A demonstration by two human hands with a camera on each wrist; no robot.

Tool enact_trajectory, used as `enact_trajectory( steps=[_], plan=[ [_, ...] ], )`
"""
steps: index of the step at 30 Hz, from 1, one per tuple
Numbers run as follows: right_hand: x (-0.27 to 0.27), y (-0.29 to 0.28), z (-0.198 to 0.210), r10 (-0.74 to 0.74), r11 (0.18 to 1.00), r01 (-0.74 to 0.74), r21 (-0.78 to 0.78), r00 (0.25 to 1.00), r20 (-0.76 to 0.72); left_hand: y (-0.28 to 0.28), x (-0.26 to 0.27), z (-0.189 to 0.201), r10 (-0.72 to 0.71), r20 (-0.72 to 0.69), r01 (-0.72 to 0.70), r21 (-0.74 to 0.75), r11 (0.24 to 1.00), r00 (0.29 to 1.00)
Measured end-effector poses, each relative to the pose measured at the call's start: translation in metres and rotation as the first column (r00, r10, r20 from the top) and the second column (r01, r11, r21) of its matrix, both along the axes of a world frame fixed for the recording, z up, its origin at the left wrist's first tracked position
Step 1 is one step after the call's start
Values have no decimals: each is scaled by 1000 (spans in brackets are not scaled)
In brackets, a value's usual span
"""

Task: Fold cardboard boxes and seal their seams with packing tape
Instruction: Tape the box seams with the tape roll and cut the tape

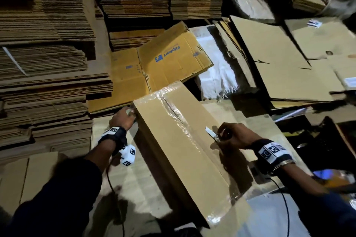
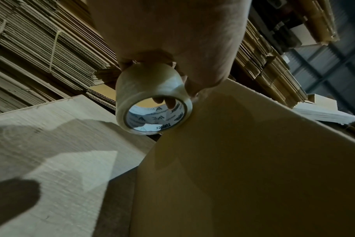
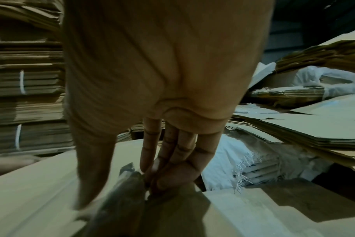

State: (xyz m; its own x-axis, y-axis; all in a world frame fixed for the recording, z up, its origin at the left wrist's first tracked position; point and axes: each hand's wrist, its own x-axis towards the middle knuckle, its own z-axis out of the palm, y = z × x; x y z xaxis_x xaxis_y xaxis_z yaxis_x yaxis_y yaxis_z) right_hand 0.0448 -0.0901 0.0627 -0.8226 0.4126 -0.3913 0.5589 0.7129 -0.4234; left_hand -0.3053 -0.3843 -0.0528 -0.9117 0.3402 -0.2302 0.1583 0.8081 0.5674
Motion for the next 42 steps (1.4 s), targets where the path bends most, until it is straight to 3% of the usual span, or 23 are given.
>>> enact_trajectory(
  steps=[5,11,15,19,24,29,32,36,42],
  plan=[
    [-23,-12,-2,30,994,-37,100,997,67,-8,3,-5,-3,8,2,42,999,1000],
    [-89,-55,1,-13,999,6,-40,982,-189,-17,3,-1,91,91,-109,220,969,992],
    [-152,-112,-7,-1,983,-58,-173,945,-326,-23,-11,9,-18,108,-9,249,969,994],
    [-215,-176,-13,6,988,-60,-144,937,-351,-37,-37,4,-142,244,46,363,931,959],
    [-250,-225,-31,104,994,-88,70,957,-271,-49,-55,10,-233,299,71,468,881,925],
    [-254,-234,-40,172,961,-135,242,976,-137,-51,-71,20,-298,292,164,408,898,909],
    [-258,-237,-38,196,942,-168,291,978,-69,-49,-78,29,-354,280,260,323,910,892],
    [-266,-236,-35,181,926,-172,335,983,5,-49,-86,35,-408,277,315,326,891,870],
    [-282,-238,-27,154,906,-167,388,986,64,-47,-87,41,-396,279,286,364,887,875]
  ],
)
